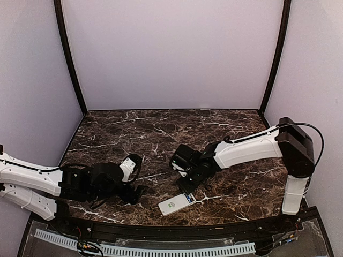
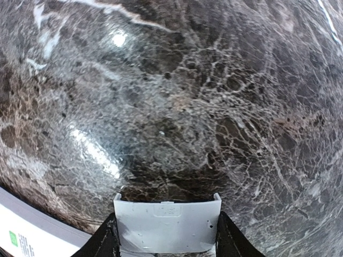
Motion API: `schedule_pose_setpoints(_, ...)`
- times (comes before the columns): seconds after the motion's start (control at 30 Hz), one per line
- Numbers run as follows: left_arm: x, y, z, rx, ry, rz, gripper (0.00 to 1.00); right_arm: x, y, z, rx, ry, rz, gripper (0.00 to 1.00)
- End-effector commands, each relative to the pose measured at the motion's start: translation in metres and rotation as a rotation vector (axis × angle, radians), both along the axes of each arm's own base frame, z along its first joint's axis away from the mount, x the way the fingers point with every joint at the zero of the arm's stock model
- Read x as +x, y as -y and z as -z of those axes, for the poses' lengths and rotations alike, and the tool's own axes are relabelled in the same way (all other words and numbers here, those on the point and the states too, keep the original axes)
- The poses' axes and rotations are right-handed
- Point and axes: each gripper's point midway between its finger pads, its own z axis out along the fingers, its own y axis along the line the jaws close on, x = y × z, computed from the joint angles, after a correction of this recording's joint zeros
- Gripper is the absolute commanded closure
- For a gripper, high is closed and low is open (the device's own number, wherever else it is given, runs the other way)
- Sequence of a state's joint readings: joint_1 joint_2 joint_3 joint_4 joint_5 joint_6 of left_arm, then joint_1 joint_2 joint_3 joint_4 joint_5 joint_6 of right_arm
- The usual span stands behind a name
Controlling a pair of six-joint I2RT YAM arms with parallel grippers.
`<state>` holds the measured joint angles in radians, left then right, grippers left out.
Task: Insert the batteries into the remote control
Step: Pick up the battery cover at the center of the board, then pass from the right arm to the left
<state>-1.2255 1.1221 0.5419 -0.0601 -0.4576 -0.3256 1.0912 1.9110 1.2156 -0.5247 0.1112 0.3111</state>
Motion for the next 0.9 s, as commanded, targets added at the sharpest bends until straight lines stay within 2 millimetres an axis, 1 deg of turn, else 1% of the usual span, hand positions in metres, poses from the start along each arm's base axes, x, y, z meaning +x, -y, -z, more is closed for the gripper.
schedule_pose_setpoints(0.0,0.0,0.001,-0.003,0.003,-0.006,0.01,0.07,-0.018,0.019,0.019,-0.072,-0.075,0.003,0.56)
schedule_pose_setpoints(0.13,-0.001,0.002,-0.004,-0.001,-0.009,0.019,0.07,-0.019,0.017,0.017,-0.061,-0.074,-0.01,0.61)
schedule_pose_setpoints(0.23,-0.001,0.003,-0.006,-0.007,-0.007,0.026,0.07,-0.015,0.015,0.012,-0.049,-0.048,-0.026,0.62)
schedule_pose_setpoints(0.3,-0.002,0.006,-0.009,-0.016,-0.009,0.034,0.07,-0.01,0.012,0.004,-0.029,-0.013,-0.039,0.62)
schedule_pose_setpoints(0.37,-0.003,0.01,-0.014,-0.033,-0.016,0.046,0.08,-0.006,0.006,-0.008,0.011,0.029,-0.064,0.63)
schedule_pose_setpoints(0.4,-0.005,0.013,-0.016,-0.047,-0.026,0.059,0.08,-0.003,0.002,-0.016,0.042,0.055,-0.079,0.64)
schedule_pose_setpoints(0.5,-0.007,0.021,-0.032,-0.103,-0.044,0.08,0.08,0.003,-0.008,-0.041,0.129,0.135,-0.124,0.64)
schedule_pose_setpoints(0.53,-0.009,0.023,-0.037,-0.126,-0.058,0.09,0.09,0.006,-0.012,-0.055,0.17,0.171,-0.138,0.64)
schedule_pose_setpoints(0.6,-0.011,0.026,-0.051,-0.173,-0.079,0.1,0.1,0.006,-0.015,-0.074,0.228,0.222,-0.176,0.64)
schedule_pose_setpoints(0.67,-0.012,0.032,-0.072,-0.231,-0.09,0.117,0.11,0.004,-0.019,-0.097,0.3,0.279,-0.22,0.64)
schedule_pose_setpoints(0.7,-0.014,0.037,-0.086,-0.265,-0.091,0.134,0.12,0.003,-0.022,-0.109,0.338,0.307,-0.246,0.64)
schedule_pose_setpoints(0.73,-0.015,0.039,-0.094,-0.286,-0.094,0.142,0.12,0.001,-0.024,-0.124,0.383,0.336,-0.272,0.64)
schedule_pose_setpoints(0.8,-0.015,0.049,-0.119,-0.343,-0.091,0.163,0.13,-0.004,-0.029,-0.153,0.472,0.397,-0.323,0.63)
schedule_pose_setpoints(0.87,-0.013,0.057,-0.132,-0.361,-0.098,0.174,0.14,-0.007,-0.033,-0.179,0.538,0.461,-0.368,0.62)
